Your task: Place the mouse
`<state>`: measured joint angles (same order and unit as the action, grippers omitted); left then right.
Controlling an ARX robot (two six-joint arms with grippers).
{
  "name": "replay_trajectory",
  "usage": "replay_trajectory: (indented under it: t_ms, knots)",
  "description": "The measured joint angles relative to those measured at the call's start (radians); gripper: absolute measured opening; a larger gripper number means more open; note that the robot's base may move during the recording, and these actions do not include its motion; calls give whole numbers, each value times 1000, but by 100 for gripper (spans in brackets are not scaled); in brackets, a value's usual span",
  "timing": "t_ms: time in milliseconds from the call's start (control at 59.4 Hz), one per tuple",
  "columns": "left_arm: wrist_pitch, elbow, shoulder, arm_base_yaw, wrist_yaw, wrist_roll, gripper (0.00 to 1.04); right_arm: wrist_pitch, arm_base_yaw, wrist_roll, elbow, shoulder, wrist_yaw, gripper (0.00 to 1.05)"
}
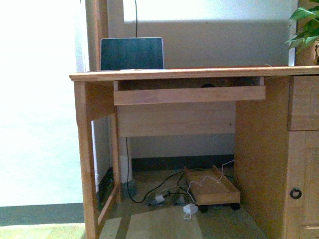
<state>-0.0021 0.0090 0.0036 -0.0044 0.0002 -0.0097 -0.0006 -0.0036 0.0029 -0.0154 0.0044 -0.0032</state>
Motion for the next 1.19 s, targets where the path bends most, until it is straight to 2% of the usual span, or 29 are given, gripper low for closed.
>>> replay_trajectory:
  t_ms: [1195]
  knots:
    - [0, 0, 0, 0, 0, 0, 97, 0, 0, 0, 0, 0, 0, 97]
